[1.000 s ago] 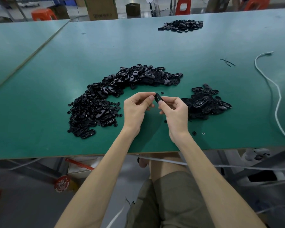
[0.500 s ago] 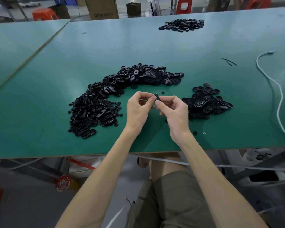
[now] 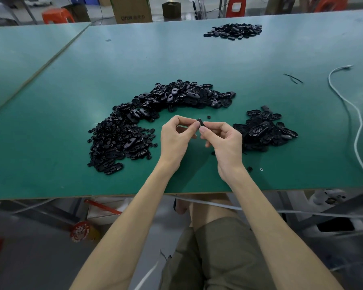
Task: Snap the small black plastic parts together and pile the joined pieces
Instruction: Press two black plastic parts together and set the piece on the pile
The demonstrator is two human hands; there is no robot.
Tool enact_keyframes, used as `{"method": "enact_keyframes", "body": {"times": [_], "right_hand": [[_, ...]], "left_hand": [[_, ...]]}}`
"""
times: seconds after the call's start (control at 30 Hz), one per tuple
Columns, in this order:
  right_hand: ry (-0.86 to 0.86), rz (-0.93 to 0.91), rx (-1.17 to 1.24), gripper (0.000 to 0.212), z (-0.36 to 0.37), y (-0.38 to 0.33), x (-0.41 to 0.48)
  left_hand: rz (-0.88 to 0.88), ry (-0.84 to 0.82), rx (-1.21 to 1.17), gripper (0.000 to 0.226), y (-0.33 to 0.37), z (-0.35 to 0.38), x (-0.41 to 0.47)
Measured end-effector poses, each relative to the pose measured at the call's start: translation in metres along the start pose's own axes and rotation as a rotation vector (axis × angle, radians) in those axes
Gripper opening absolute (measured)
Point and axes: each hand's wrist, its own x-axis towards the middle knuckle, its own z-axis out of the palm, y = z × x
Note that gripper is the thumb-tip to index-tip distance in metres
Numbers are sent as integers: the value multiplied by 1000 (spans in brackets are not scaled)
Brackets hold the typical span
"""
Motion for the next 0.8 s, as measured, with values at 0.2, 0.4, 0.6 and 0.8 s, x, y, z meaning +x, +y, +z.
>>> {"method": "enact_keyframes", "body": {"times": [0.2, 0.4, 0.6, 0.8], "right_hand": [[11, 7, 16, 11, 0, 0, 0], [-16, 20, 28, 14, 0, -1, 0], [-1, -5, 1, 16, 0, -1, 0], [16, -40, 11, 13, 1, 0, 0]], "left_hand": [[-15, -67, -95, 7, 0, -3, 0], [-12, -55, -71, 28, 0, -5, -1], [-24, -114, -100, 24, 3, -4, -1], [-62, -107, -190, 24, 8, -4, -2]]}}
